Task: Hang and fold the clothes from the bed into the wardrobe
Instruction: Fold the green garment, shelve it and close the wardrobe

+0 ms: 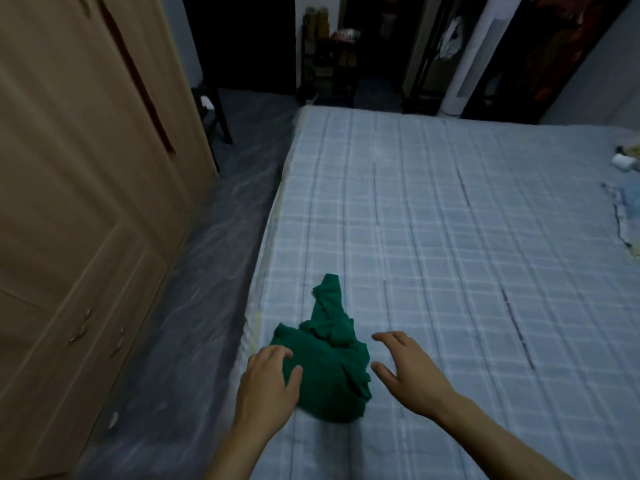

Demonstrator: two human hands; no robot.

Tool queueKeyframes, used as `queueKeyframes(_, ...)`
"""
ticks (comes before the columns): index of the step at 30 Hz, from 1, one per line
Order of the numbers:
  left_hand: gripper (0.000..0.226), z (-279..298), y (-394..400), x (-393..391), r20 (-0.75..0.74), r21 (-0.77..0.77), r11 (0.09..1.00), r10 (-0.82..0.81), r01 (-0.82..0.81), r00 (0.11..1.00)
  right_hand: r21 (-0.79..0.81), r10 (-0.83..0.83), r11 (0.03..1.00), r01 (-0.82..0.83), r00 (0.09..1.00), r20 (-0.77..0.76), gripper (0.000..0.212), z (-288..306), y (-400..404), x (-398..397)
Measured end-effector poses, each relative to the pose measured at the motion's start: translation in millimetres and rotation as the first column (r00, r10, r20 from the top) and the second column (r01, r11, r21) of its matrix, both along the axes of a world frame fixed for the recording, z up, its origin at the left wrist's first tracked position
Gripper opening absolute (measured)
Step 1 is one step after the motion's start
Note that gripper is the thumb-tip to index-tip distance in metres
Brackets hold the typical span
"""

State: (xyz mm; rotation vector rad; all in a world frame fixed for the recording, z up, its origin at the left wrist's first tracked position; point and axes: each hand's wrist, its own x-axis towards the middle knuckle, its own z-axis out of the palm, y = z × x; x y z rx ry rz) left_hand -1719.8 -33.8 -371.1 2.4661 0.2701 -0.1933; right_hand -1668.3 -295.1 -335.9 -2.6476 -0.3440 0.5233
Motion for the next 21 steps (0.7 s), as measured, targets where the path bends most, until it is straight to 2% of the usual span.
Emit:
queueKeyframes(9,0.031,-93,42,55,-0.237,-0.031,0.999,0.008,-0.016,0.971,-0.089,-0.011,0.996,-0.001,0.992,-0.129,0.046,-87,66,76)
queueKeyframes(16,0.033,-149,58,87,-0.362,-0.084,0.995,0.014,-0.048,0.932,-0.173,-0.127,0.981,0.082,0.954,-0.271,0.063,-147,80,112)
queueKeyframes(18,0.032,-161,58,98,-0.388,-0.089,0.994,0.030,-0.070,0.921,-0.198,-0.120,0.978,0.071,0.962,-0.246,0.063,-161,84,114)
queueKeyframes(21,0.032,-175,59,113,-0.487,-0.040,0.991,0.091,-0.126,0.869,-0.211,0.010,0.977,-0.024,0.998,-0.069,0.051,-177,94,116)
